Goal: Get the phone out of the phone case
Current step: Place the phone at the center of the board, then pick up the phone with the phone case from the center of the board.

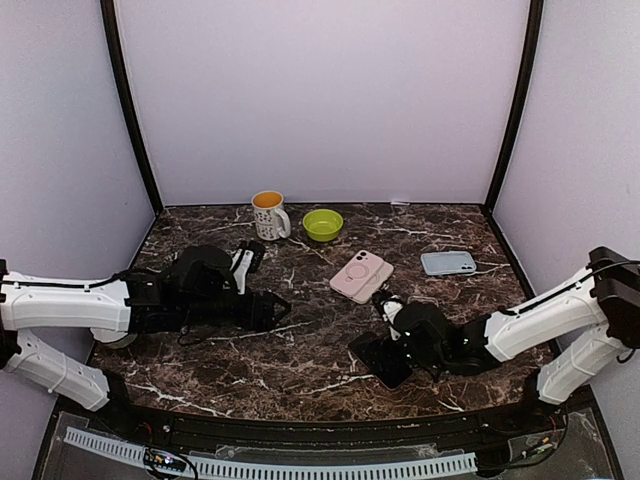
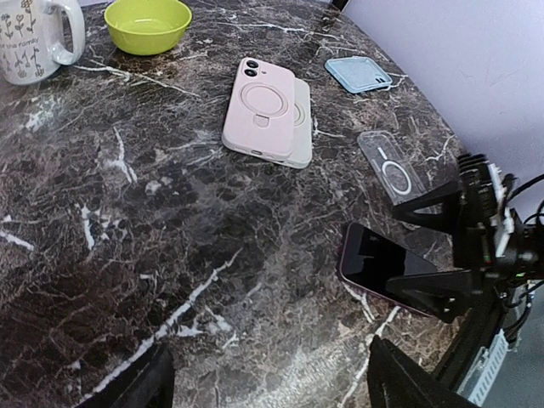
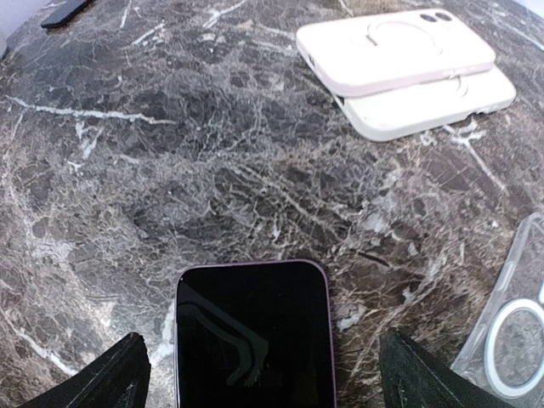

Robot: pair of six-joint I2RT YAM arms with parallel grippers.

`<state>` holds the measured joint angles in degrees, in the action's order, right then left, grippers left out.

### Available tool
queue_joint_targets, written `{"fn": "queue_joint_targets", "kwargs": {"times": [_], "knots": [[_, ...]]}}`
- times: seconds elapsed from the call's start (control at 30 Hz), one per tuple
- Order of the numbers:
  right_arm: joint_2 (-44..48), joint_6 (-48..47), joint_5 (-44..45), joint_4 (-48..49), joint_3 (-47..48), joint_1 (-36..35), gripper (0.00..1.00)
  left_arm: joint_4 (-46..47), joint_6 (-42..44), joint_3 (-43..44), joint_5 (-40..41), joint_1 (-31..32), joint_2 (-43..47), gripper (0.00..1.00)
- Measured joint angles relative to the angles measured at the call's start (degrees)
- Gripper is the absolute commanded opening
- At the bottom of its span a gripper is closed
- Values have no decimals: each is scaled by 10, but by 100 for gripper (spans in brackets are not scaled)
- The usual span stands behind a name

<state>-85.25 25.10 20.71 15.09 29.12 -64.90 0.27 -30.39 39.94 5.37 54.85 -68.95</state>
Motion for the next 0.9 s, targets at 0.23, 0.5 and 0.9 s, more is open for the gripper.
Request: {"fn": "queue_joint_targets", "kwargs": {"times": [0.23, 0.5, 0.9], "knots": [[113, 11, 66, -66, 9, 3, 99, -39, 120, 149, 33, 0, -158, 99], [201, 65, 123, -219, 59, 53, 99, -104, 197, 368, -8, -21, -359, 98], [307, 124, 116, -311, 41, 81, 99, -199, 226, 573, -103, -83, -575, 99]]}}
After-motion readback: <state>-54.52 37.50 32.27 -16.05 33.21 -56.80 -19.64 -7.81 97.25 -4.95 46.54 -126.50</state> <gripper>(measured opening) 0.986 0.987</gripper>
